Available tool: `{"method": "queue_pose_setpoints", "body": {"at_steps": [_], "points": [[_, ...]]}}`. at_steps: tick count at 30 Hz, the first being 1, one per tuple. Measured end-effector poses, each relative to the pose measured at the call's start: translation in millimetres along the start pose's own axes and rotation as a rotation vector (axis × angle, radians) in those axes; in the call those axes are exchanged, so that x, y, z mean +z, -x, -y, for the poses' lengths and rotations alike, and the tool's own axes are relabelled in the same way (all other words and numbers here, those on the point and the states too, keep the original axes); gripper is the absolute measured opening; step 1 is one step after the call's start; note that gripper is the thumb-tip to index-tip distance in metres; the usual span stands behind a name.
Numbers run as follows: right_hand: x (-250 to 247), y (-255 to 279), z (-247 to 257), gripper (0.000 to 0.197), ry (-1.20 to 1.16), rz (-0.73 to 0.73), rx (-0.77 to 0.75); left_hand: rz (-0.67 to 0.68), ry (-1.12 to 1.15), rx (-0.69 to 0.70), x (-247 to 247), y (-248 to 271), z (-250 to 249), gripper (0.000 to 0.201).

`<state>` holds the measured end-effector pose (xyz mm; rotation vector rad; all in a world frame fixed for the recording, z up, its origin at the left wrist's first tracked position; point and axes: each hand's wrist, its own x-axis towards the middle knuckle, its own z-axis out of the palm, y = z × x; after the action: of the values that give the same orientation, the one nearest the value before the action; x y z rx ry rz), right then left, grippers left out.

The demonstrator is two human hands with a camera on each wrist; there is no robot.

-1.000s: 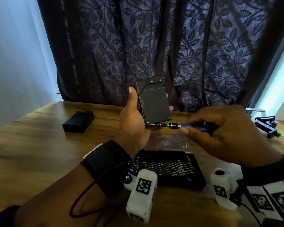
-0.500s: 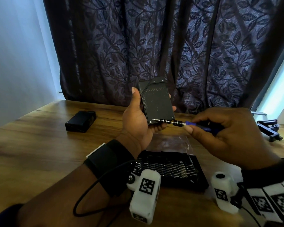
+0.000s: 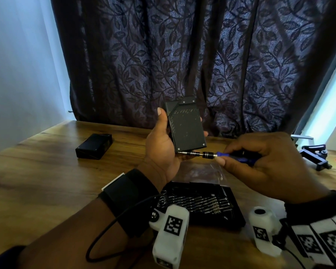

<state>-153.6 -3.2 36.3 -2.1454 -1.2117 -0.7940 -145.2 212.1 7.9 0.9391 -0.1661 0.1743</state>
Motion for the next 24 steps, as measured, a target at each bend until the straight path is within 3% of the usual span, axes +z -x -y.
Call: {"method": "queue_pose_setpoints", "body": {"at_steps": [7,14,24], "points": [[-2,1,5,0.005,0.03,-0.133,0.033,0.014,-0.025,-0.035,2,5,-2,0.076],[0,2,7,0.013,0.196,-0.332,0.075,0.034,-0.137,-0.05,1,1,8,0.091],[0,1,7,0.013,0.21,-0.385,0.108,0.051,-0.134,-0.056,3,2,11,0.093]]}}
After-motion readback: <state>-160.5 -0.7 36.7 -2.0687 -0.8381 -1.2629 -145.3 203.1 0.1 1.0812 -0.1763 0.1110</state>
